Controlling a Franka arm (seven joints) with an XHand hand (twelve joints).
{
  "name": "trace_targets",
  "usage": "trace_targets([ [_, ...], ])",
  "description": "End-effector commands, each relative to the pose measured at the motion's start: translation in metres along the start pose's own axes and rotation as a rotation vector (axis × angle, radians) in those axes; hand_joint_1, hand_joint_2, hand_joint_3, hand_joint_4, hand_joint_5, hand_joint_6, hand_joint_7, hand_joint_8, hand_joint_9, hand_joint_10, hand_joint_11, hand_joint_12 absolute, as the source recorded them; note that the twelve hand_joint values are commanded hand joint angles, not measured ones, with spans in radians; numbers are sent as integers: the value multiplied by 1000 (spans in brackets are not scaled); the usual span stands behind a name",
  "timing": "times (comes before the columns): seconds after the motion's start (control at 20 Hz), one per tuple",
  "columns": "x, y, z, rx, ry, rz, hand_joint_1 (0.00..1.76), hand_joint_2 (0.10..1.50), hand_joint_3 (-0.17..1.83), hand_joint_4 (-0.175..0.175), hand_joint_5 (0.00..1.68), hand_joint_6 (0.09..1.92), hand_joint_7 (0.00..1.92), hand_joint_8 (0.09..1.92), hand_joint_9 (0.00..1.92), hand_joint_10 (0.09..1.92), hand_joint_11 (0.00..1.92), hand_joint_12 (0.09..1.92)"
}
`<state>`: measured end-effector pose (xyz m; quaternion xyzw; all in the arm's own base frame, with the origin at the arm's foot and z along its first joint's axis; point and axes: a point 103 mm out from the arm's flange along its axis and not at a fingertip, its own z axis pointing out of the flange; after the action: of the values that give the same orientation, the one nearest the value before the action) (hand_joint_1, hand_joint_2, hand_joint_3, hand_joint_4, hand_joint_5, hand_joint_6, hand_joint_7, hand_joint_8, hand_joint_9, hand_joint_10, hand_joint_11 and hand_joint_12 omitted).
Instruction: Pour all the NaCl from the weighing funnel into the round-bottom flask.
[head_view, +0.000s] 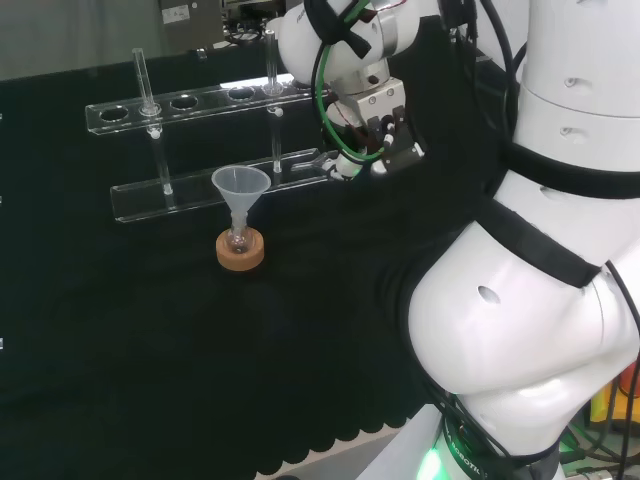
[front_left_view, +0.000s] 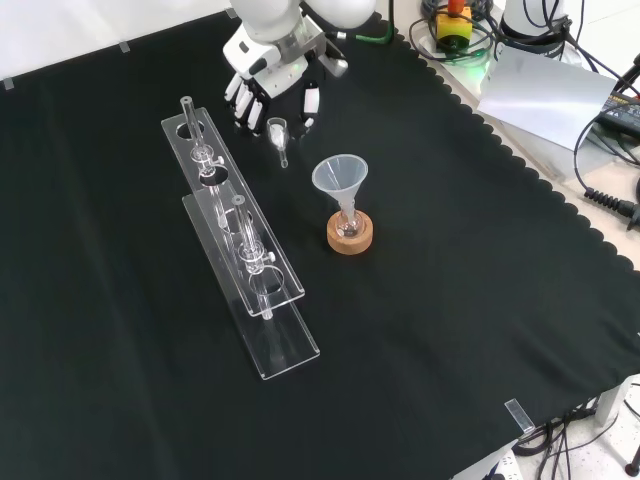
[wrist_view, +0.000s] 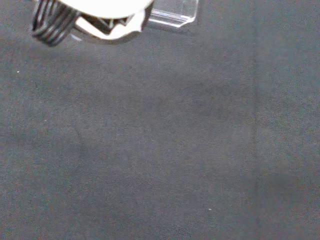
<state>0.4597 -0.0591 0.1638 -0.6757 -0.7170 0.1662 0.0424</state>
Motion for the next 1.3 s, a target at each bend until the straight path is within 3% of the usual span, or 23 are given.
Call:
trace_targets([
  [0.05, -14, -14, -7, 1, 14, 19, 1088, 669, 767, 175, 1130, 971, 552, 630, 793, 487, 519, 1278],
  [0.3, -22, -22, -21, -22, 29, 19, 1089, 665, 770, 175, 1135, 965, 549, 632, 793, 488, 517, 1278],
  [0.7, -19, -37, -43, -34, -5, 12, 1092, 660, 777, 175, 1140, 958, 648, 662, 832, 501, 523, 1282],
  [1.05, -5, -50, -50, -35, -38, -5, 1095, 650, 788, 175, 1148, 949, 992, 606, 988, 454, 586, 1257],
  [1.3, 8, -58, -54, -35, -62, -23, 1098, 648, 787, 175, 1155, 937, 1104, 596, 1073, 428, 680, 1196],
])
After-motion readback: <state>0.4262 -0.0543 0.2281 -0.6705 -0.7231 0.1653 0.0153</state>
